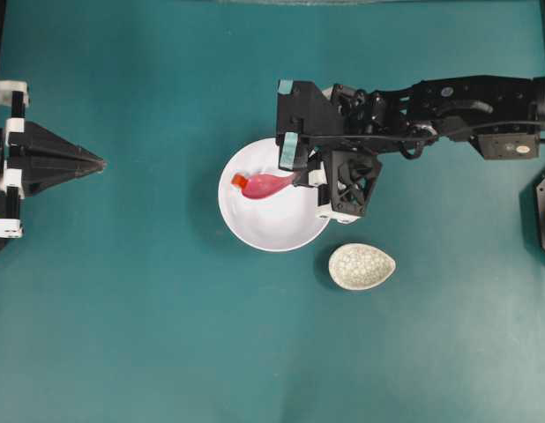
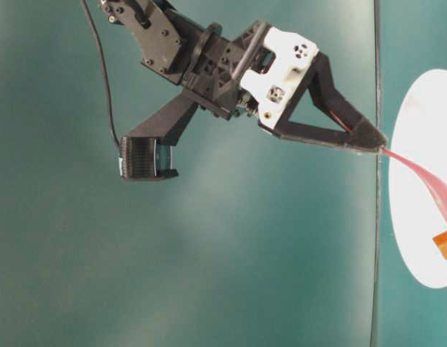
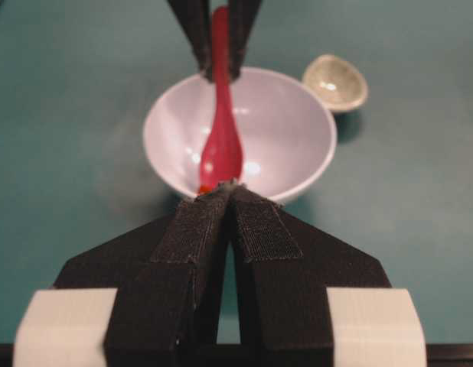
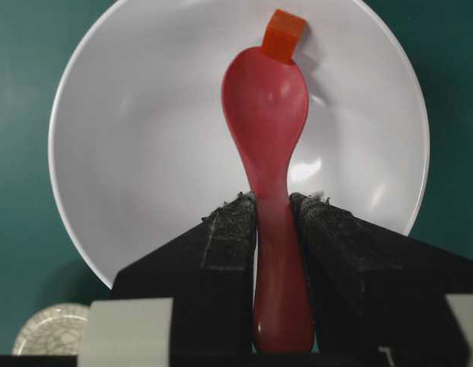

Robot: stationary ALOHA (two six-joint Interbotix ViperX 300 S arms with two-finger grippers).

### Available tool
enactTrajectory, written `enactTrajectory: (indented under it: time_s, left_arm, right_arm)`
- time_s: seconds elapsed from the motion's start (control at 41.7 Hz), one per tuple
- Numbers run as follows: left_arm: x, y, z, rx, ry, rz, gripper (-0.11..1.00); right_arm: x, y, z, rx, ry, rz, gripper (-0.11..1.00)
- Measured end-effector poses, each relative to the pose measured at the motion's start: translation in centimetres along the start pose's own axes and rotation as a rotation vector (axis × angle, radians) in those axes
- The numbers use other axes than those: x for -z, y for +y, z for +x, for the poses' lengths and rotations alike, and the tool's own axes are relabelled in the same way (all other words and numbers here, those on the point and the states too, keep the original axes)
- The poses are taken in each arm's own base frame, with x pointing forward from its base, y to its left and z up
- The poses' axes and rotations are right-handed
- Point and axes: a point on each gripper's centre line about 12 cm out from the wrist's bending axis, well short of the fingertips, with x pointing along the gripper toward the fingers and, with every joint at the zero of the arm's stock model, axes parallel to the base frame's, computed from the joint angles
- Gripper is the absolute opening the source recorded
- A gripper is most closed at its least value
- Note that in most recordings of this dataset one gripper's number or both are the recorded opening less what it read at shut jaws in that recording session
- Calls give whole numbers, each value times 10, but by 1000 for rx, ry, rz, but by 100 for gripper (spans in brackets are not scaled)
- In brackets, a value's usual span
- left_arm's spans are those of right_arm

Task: Grip the spoon and scoop the red block from the bowl with right arm.
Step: 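Push the spoon under the red cube along the bowl's inner wall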

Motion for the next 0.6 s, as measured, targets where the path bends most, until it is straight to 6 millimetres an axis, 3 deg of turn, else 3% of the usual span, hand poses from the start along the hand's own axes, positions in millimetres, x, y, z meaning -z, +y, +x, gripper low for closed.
enactTrajectory:
  time_s: [0.599]
  left_arm:
    - [-1,0,0,0,-2,2,0]
  right_arm:
    - [-3,-2,1,13,-46,3,24]
